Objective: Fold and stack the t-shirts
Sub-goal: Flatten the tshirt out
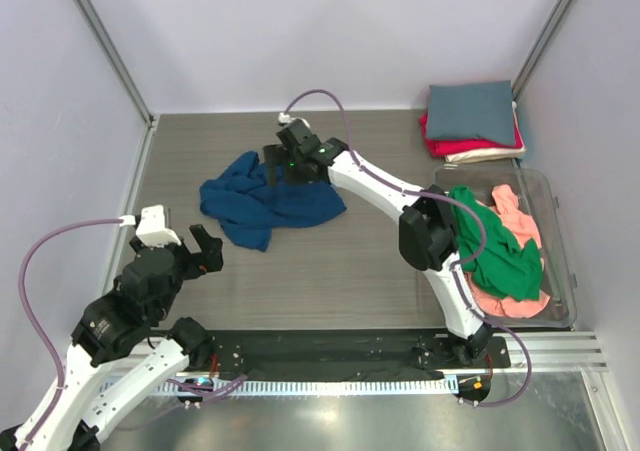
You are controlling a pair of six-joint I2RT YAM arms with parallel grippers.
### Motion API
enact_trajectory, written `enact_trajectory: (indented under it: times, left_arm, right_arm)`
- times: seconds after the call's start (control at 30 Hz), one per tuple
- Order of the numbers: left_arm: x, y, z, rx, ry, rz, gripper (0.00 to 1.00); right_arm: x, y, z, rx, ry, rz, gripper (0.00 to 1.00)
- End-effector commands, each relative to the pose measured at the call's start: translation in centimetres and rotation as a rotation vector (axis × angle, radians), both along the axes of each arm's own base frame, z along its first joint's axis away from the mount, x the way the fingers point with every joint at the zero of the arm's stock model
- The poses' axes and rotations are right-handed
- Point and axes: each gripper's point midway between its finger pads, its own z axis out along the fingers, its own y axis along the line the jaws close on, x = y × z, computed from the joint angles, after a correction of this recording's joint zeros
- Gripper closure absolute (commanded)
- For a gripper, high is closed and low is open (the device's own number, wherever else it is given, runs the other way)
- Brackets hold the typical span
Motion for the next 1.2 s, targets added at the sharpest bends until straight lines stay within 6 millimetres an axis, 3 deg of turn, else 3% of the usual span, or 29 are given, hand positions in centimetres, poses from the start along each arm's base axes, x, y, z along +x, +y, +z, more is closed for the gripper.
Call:
enact_trajectory:
  times: [0.0,0.07,0.1,0.17,0.2,0.23,0.27,0.3,0.4,0.5,0.7,0.8,0.9,0.93,1.0,1.03,1.1,1.13,1.17]
  left_arm:
    - [0.5,0.1,0.2,0.008,-0.005,0.024,0.0]
    - [0.8,-0.1,-0.1,0.013,0.012,0.027,0.0]
    - [0.9,-0.3,-0.2,0.016,0.019,0.025,0.0]
    - [1.5,-1.0,-1.0,0.039,0.073,0.018,0.0]
    - [1.8,-1.4,-1.5,0.056,0.107,0.016,0.0]
    - [2.0,-1.6,-2.0,0.066,0.138,0.026,0.0]
    - [2.5,-2.7,-3.6,0.086,0.214,0.014,0.0]
    - [2.8,-3.4,-4.4,0.091,0.246,0.0,0.0]
    - [4.0,-5.9,-7.9,0.084,0.348,-0.028,0.0]
    - [5.4,-7.4,-10.7,0.09,0.389,-0.032,0.0]
    - [8.6,-10.0,-13.7,0.115,0.416,-0.038,0.0]
    - [10.1,-10.5,-17.1,0.217,0.495,-0.026,0.0]
    - [11.2,-11.1,-18.4,0.243,0.501,-0.03,0.01]
    - [11.3,-11.0,-19.2,0.268,0.523,-0.018,0.01]
    - [11.6,-10.1,-19.4,0.311,0.541,0.027,0.16]
    - [12.2,-10.1,-19.1,0.323,0.537,0.043,0.38]
    - [12.7,-8.9,-18.6,0.37,0.522,0.097,0.58]
    - [13.3,-8.5,-18.2,0.374,0.513,0.117,0.73]
    - [13.6,-8.2,-18.1,0.379,0.512,0.128,0.79]
  right_arm:
    - [1.1,-8.6,-0.5,-0.126,0.017,-0.207,0.0]
    - [0.6,-10.3,-1.5,-0.151,0.037,-0.226,0.0]
    - [-0.4,-11.4,-3.5,-0.185,0.067,-0.229,0.0]
    - [-1.1,-12.9,-4.1,-0.196,0.081,-0.243,0.0]
    - [-2.0,-13.8,-6.1,-0.209,0.112,-0.247,0.0]
    - [-2.3,-14.2,-6.0,-0.185,0.12,-0.245,0.0]
    - [-1.6,-15.0,-6.4,-0.152,0.12,-0.264,0.0]
    - [-2.4,-16.3,-8.1,-0.157,0.16,-0.28,0.0]
    - [-2.3,-17.5,-8.7,-0.087,0.182,-0.284,0.02]
    - [-2.0,-17.2,-8.6,-0.059,0.177,-0.249,0.04]
    - [-2.0,-15.7,-9.2,-0.015,0.195,-0.183,0.08]
    - [-2.0,-15.0,-9.5,0.011,0.208,-0.153,0.11]
    - [-2.2,-14.4,-9.5,0.034,0.216,-0.13,0.19]
    - [-2.3,-14.4,-9.6,0.036,0.217,-0.128,0.26]
    - [-2.4,-14.4,-9.6,0.04,0.216,-0.121,0.37]
    - [-2.5,-14.4,-9.6,0.046,0.218,-0.117,0.47]
    - [-2.3,-14.4,-9.6,0.063,0.216,-0.119,0.54]
    - [-2.3,-14.2,-9.6,0.077,0.219,-0.112,0.59]
    - [-2.1,-14.2,-9.8,0.084,0.221,-0.11,0.61]
